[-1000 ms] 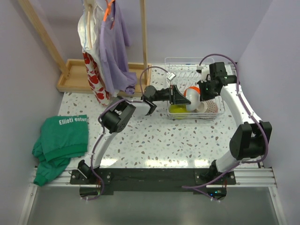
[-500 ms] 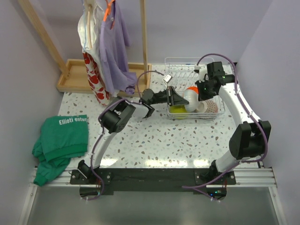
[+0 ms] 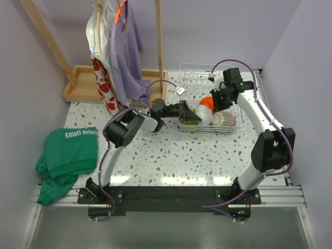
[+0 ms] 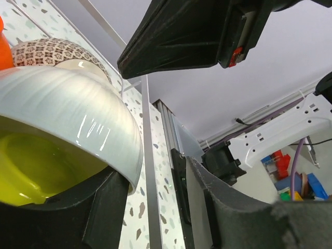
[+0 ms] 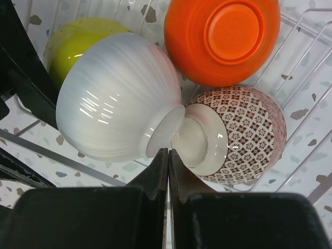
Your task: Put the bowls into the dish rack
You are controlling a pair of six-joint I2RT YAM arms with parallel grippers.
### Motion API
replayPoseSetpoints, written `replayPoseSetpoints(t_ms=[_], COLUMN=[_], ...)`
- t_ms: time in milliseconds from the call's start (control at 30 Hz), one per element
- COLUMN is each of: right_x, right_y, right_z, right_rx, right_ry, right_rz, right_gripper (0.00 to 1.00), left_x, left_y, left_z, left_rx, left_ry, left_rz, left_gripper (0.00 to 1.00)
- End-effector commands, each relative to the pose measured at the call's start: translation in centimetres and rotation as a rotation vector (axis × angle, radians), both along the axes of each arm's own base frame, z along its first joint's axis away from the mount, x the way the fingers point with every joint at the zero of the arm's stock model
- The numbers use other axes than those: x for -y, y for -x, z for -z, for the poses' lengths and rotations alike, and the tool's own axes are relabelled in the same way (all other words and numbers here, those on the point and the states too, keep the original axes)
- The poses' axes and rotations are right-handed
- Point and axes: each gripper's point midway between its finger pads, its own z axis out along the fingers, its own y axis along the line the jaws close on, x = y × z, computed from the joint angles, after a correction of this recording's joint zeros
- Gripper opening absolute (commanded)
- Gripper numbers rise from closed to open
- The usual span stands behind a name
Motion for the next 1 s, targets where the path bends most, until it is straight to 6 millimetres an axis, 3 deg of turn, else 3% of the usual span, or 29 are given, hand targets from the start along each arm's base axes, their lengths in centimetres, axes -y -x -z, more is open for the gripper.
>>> replayPoseSetpoints(t_ms=[0,233,367,400,633,867,967], right_x=[-1.0,-1.0,-1.1,-1.1,-1.1,-1.9,-2.8], right_y=[-1.0,-0.8,-0.9,-0.9,-0.7,-1.1,-1.5], right_z=[-1.4,-1.3,-1.3,-1.3,-0.6,0.6,0.7], right_rx=[0.054,0.062,0.068,0.068,0.054,0.016,0.007], right_ry=[-0.045,-0.041,-0.049,-0.05,-0.04,-0.077,-0.105], right_rz=[-0.011,-0.023,-0.026,-0.025,-0.032,-0.057,-0.074], right_gripper=[0.0,0.0,0.0,0.0,0.0,0.0,0.0], left_x=[-1.9,-0.9,-1.3,-1.8,-3.3,-6.3,-7.5], left_y=[-1.1,-4.1,-5.2,-5.4,-7.2,-9.1,-8.9], left_z=[-5.7,-4.5,-4.1,-3.1,-2.3,-3.9,-4.2], left_rx=[0.301,0.279,0.341,0.306,0.4,0.55,0.603], left_ry=[0.088,-0.115,-0.203,-0.259,-0.42,-0.592,-0.643], left_rz=[-0.053,-0.118,-0.153,-0.158,-0.248,-0.388,-0.407], left_gripper=[0.53,0.57,0.58,0.58,0.59,0.59,0.6])
